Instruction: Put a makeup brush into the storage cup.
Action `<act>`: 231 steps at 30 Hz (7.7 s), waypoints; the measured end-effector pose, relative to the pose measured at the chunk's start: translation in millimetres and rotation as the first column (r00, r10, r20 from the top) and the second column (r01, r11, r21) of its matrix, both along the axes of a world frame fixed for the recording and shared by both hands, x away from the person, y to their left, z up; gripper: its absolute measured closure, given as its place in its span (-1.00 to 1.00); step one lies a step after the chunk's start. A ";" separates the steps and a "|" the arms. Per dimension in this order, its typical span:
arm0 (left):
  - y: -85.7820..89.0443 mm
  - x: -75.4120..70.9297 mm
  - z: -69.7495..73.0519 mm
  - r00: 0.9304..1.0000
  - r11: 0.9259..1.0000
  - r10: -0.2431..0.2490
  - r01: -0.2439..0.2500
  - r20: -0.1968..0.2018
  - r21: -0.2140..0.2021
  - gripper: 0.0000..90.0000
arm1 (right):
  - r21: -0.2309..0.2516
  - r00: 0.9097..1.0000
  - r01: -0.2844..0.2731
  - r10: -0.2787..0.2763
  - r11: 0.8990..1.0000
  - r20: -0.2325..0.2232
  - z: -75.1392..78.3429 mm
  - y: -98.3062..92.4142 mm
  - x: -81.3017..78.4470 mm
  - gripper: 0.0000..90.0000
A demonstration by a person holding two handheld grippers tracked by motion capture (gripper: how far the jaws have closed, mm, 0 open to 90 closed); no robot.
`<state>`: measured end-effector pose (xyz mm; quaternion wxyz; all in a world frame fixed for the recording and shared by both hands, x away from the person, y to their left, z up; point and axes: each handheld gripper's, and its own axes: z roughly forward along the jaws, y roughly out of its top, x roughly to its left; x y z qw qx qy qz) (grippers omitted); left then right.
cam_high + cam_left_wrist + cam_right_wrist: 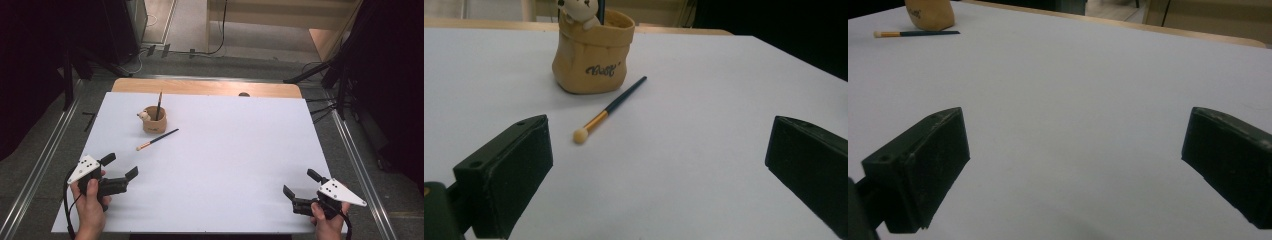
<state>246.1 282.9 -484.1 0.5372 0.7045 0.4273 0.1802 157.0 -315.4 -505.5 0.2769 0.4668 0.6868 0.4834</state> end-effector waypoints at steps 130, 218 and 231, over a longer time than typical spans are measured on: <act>-88.0 145.1 29.3 0.882 0.805 -0.252 0.420 -0.399 0.420 0.90 | -0.028 1.000 0.011 -0.011 1.000 0.012 2.6 -1.4 -1.3 -1.00; -164.9 10.8 21.2 0.869 0.868 -0.495 0.493 -0.023 -0.056 0.90 | 0.434 0.990 -0.083 0.123 0.897 -0.065 50.6 172.1 52.7 -0.32; -177.6 0.3 19.4 0.865 0.864 -0.502 0.502 0.002 -0.027 0.90 | 0.568 0.980 -0.074 0.166 0.820 -0.111 37.8 174.4 53.5 0.18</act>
